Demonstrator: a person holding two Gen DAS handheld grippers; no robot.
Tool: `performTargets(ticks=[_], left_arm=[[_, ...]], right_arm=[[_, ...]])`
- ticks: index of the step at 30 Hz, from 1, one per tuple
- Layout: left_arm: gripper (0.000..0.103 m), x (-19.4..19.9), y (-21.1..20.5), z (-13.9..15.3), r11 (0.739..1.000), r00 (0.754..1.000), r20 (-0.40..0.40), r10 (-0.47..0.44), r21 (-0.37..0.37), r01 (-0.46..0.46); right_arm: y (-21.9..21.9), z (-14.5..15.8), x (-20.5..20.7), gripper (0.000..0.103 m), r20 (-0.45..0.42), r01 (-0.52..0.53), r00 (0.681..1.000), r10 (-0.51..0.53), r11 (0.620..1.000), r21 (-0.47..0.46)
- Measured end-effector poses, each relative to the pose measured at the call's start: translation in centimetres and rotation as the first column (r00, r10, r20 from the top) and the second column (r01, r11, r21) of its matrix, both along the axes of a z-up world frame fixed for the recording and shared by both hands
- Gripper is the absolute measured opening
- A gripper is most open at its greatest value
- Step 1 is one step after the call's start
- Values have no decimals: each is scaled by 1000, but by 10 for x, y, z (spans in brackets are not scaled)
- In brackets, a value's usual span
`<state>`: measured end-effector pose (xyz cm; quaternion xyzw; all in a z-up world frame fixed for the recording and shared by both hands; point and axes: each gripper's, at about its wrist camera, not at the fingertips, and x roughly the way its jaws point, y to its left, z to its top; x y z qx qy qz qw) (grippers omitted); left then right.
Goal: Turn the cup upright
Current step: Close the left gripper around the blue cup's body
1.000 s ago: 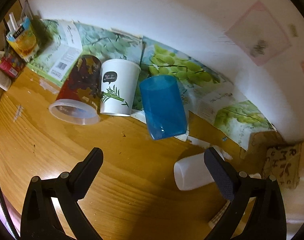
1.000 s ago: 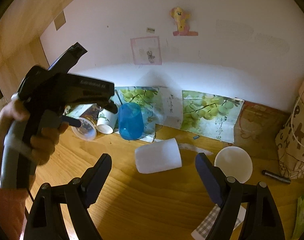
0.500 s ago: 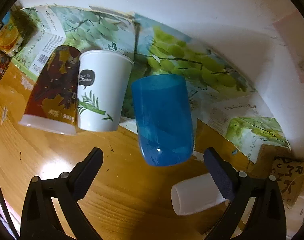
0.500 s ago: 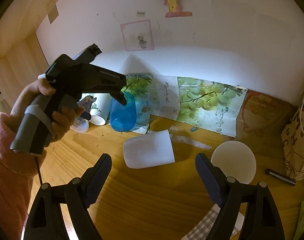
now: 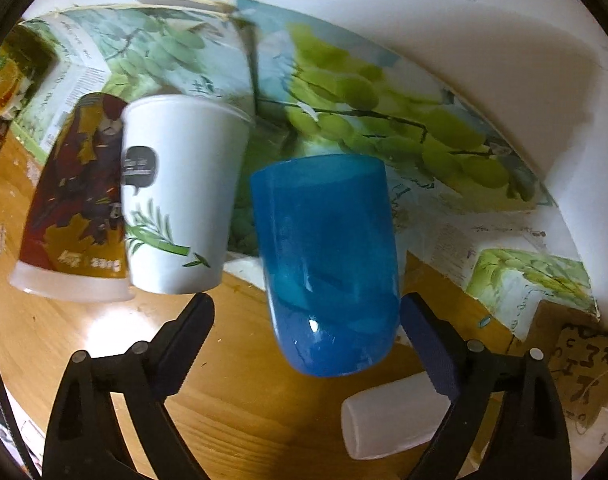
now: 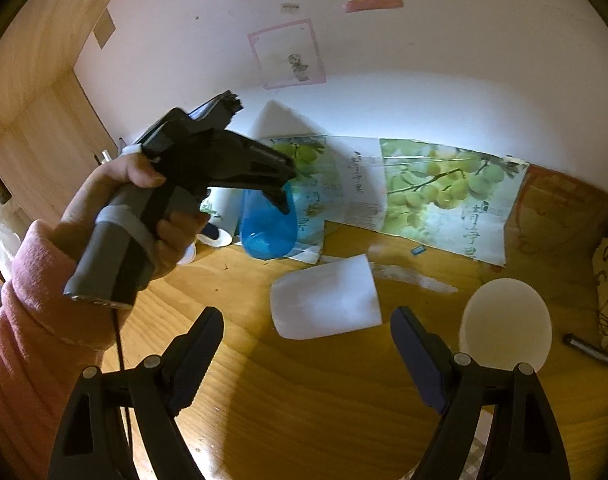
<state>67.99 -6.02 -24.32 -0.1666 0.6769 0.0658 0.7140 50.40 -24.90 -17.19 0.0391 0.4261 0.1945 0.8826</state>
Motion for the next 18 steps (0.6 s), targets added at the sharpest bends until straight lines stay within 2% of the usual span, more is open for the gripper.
performTargets(ticks=[8,11,14,18], left_arm=[[88,10,-14,-5,1000,1000,-3,-26,-11,26],[77,15,-24,-10,999,999,-3,-36,-39,36],[70,17,-31,-13,998,999,-14,-33,-51,32],[70,16,-35,-14,998,999,-6,-34,-44,34]], right_arm=[[5,0,0,86,-12,-19,1000,19,1000,19],[5,1,0,86,-15,-17,1000,17,1000,23],[2,1,0,86,-16,-10,1000,10,1000,24],[-3,2,-1,86,-15,8,1000,-7,1000,30]])
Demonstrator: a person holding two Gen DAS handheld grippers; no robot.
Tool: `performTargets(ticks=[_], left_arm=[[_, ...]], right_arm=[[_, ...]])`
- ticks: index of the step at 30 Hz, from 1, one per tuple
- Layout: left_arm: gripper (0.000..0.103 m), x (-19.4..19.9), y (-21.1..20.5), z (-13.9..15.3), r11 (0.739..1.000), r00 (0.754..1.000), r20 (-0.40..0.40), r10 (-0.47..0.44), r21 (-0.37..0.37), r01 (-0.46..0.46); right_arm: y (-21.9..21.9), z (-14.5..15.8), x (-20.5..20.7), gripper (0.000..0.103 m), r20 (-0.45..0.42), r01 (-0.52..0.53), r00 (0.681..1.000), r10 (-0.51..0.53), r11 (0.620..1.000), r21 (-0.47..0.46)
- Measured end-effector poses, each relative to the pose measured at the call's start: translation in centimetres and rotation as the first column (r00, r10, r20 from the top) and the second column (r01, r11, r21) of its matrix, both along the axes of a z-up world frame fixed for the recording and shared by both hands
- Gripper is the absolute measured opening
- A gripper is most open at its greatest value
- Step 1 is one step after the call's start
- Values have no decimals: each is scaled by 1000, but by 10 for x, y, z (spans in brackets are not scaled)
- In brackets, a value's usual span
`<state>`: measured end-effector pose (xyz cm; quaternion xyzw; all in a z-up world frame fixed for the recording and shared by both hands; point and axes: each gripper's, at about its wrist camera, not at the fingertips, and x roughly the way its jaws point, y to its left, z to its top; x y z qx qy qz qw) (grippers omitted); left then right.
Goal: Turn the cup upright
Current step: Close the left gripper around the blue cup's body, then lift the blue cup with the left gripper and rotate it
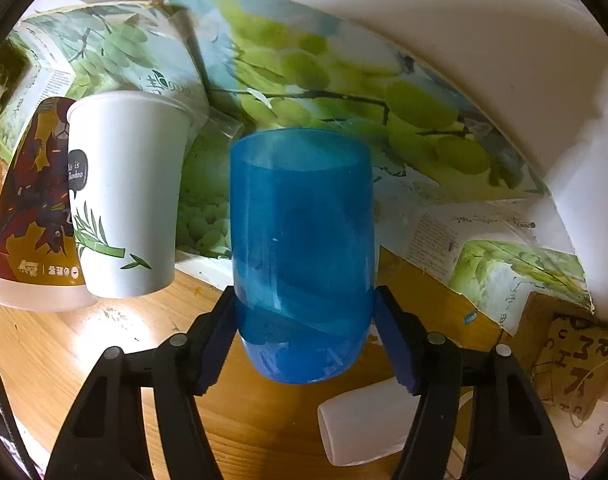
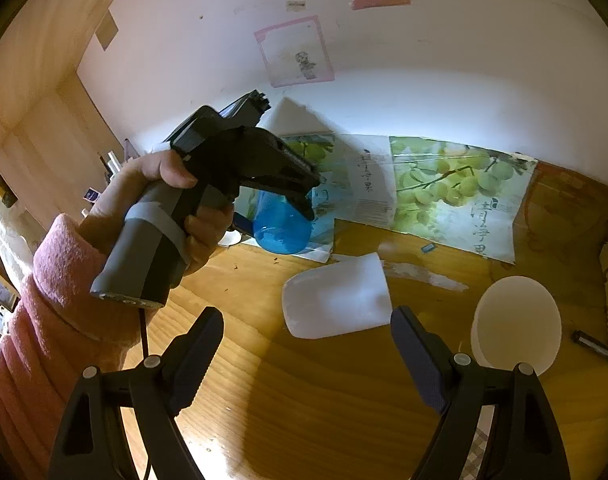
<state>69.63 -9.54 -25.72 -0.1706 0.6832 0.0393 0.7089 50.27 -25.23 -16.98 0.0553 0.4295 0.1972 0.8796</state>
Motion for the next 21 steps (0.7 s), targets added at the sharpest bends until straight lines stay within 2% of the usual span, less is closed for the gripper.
performTargets(ticks=[10,17,21], left_arm=[[70,-18,5,4,999,999,-3,-40,32,41],[70,-42,9,26,997,998,20,-63,45,62],[70,-57,14,43,996,996,47,-77,53,75]], right_arm=[[-9,4,-4,86,3,29,1000,-29,999,17],[-14,11,-13,86,15,39,999,-40,998,44],[-19,18,-20,86,9,45,999,-46,995,88]])
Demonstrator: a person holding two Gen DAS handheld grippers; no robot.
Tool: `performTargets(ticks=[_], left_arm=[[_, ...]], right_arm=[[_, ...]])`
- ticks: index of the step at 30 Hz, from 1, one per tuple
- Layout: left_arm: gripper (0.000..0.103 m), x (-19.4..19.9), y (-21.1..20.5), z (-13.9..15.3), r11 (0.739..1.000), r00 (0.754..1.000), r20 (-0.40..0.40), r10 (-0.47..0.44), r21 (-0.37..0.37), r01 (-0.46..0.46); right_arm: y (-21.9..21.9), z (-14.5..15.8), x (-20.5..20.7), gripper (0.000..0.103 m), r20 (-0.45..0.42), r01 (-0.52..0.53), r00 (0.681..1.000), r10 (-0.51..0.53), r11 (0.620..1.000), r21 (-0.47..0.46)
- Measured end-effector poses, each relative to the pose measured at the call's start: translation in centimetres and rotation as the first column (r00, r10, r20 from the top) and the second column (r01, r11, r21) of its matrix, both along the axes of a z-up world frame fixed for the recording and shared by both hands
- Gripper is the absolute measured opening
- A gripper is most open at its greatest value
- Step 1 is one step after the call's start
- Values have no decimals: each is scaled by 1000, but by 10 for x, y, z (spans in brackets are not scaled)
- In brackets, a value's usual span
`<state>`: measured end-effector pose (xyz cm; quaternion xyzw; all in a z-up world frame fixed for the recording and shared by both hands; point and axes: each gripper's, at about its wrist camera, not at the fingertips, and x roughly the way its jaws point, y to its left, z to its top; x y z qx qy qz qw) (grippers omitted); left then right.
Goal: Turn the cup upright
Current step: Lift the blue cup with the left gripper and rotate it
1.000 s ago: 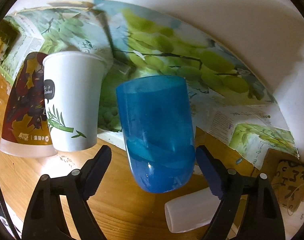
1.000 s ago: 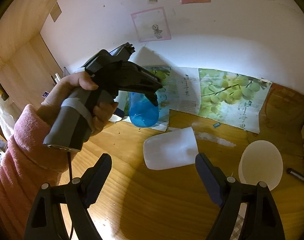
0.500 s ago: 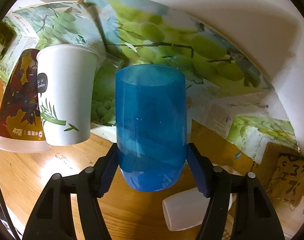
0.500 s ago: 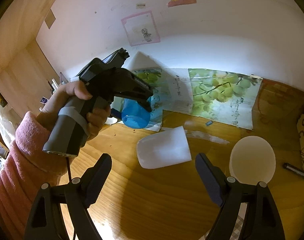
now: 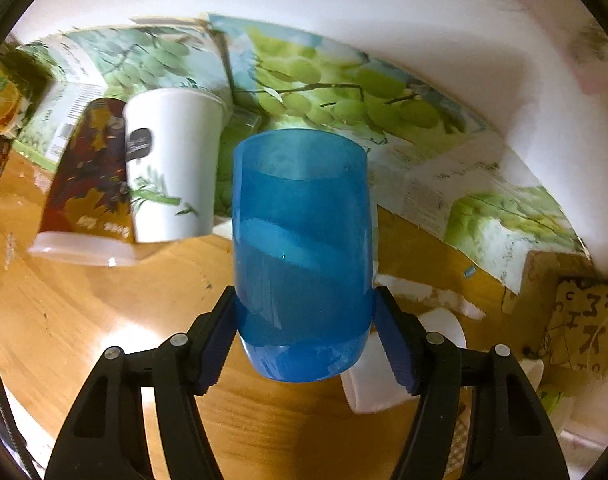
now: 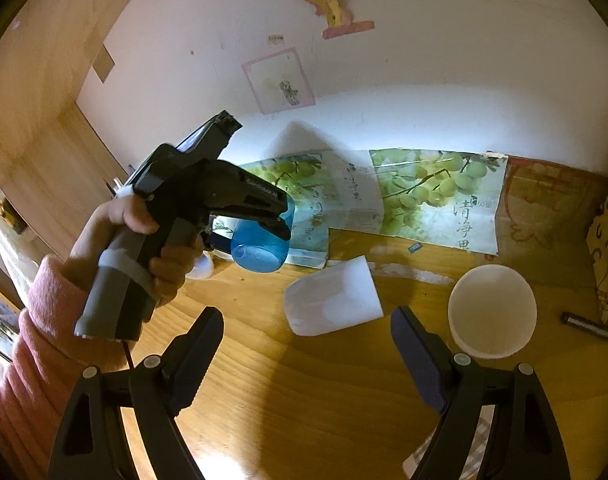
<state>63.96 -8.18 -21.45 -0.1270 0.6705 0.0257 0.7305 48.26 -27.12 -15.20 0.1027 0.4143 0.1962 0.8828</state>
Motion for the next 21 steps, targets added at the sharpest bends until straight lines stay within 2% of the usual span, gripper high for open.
performTargets(ticks=[6,12,21], left_arm=[[70,-24,7,27,1000,999,35,-13,28,12],[70,-46,14,49,998,997,57,-44,55,41],[70,-100,22,72,993,993,70,-91,81,85]], right_arm=[[-2,13,-14,86,10,5,1000,-5,999,40],[3,25,-33,86,35,11,999,-12,1000,23],[15,37,-65,86,51,19,999,-18,1000,-11]])
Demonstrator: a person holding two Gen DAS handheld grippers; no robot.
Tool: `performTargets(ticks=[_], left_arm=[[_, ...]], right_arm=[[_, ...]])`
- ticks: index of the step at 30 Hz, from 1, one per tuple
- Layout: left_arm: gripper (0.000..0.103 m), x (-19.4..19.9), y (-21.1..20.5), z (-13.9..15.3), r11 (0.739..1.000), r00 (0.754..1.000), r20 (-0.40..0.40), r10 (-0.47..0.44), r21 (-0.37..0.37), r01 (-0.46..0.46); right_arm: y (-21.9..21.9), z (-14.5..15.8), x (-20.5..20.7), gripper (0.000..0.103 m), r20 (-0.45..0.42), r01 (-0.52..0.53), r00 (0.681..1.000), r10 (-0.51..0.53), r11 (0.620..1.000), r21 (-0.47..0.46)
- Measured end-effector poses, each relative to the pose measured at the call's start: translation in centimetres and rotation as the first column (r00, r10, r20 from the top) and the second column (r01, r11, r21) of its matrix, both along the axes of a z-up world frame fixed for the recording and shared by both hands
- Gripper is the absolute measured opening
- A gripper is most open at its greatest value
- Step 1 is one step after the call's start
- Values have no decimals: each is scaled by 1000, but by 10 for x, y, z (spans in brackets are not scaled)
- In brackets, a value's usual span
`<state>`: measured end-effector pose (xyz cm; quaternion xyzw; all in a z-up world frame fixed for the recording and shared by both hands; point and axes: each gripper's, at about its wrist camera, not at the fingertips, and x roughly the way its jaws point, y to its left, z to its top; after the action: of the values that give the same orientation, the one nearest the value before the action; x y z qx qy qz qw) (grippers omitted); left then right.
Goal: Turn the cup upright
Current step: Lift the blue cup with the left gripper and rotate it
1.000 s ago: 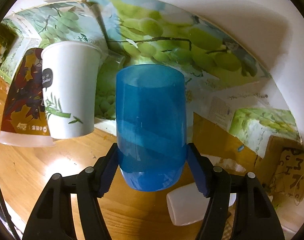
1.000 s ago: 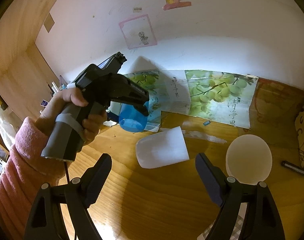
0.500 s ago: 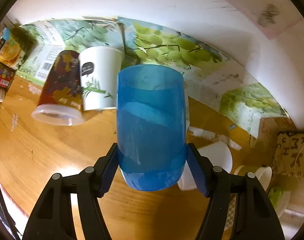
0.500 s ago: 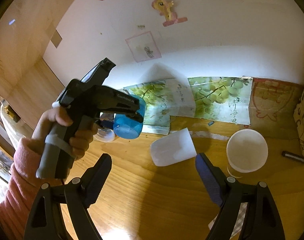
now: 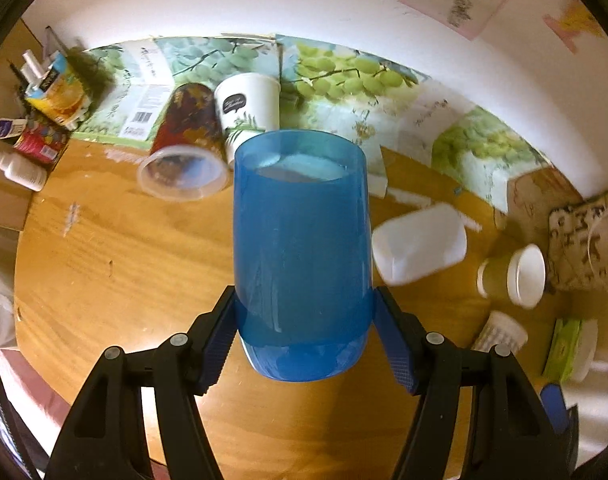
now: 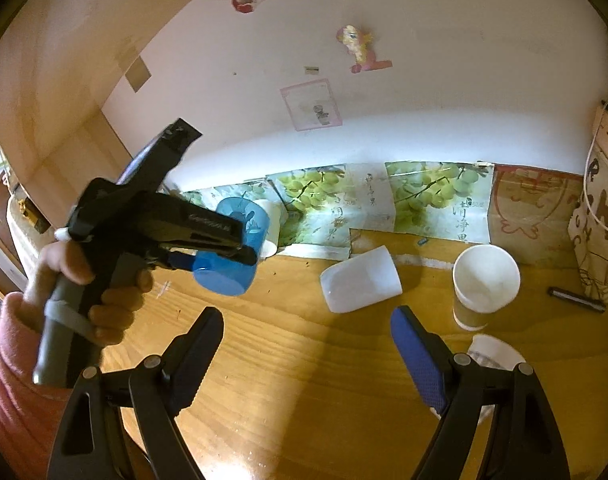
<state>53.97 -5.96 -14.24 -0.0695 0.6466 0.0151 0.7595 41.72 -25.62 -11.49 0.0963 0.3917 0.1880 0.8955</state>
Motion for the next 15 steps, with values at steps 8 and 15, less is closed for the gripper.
performTargets(ticks=[8,15], left_arm=[[70,-49,12,21,996,996,31,-86,25,85],[69,-84,19,28,988,987,47,-153,30,152]], right_arm=[[13,5,-34,86,12,15,1000,-15,999,-36],[32,9,-68,86,21,50,999,-49,997,-65]])
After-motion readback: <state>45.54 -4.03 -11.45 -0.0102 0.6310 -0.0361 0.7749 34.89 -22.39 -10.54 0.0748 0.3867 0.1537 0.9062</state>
